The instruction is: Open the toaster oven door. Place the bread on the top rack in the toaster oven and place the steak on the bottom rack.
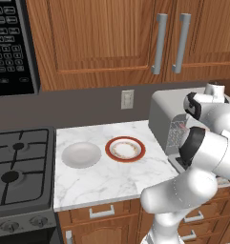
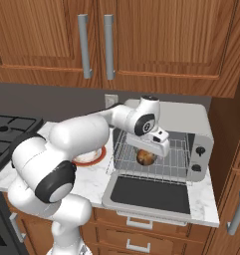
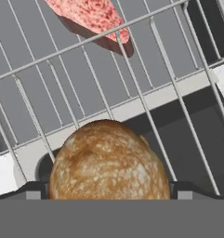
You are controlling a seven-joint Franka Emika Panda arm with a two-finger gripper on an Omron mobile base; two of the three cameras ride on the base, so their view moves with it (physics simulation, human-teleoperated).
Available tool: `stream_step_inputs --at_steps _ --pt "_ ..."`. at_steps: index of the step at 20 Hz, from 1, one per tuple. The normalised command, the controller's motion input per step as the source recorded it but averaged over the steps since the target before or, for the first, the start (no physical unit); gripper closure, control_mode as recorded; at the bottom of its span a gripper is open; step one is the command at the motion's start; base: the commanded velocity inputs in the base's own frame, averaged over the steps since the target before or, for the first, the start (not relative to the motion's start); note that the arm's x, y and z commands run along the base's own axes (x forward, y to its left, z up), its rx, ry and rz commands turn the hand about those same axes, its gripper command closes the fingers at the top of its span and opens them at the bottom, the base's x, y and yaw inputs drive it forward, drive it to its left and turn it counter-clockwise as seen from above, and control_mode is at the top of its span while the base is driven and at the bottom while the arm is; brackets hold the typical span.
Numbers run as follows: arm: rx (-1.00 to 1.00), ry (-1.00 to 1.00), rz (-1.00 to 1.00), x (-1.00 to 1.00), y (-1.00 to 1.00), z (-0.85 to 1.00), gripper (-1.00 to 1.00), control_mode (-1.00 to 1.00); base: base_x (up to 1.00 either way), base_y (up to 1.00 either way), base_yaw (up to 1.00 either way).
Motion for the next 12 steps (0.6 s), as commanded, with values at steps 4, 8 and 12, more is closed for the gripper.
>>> stream_step_inputs --at_steps 4,8,12 --pt "0.00 0.00 -0.08 0.20 -0.16 -0.29 1.00 -1.00 0.00 0.00 0.00" --pt "0.00 0.00 -0.07 0.00 -0.11 -0.38 1.00 -1.00 0.00 0.00 0.00" --pt "0.00 0.00 -0.07 0.00 -0.02 -0.47 1.00 -1.00 0.00 0.00 0.00"
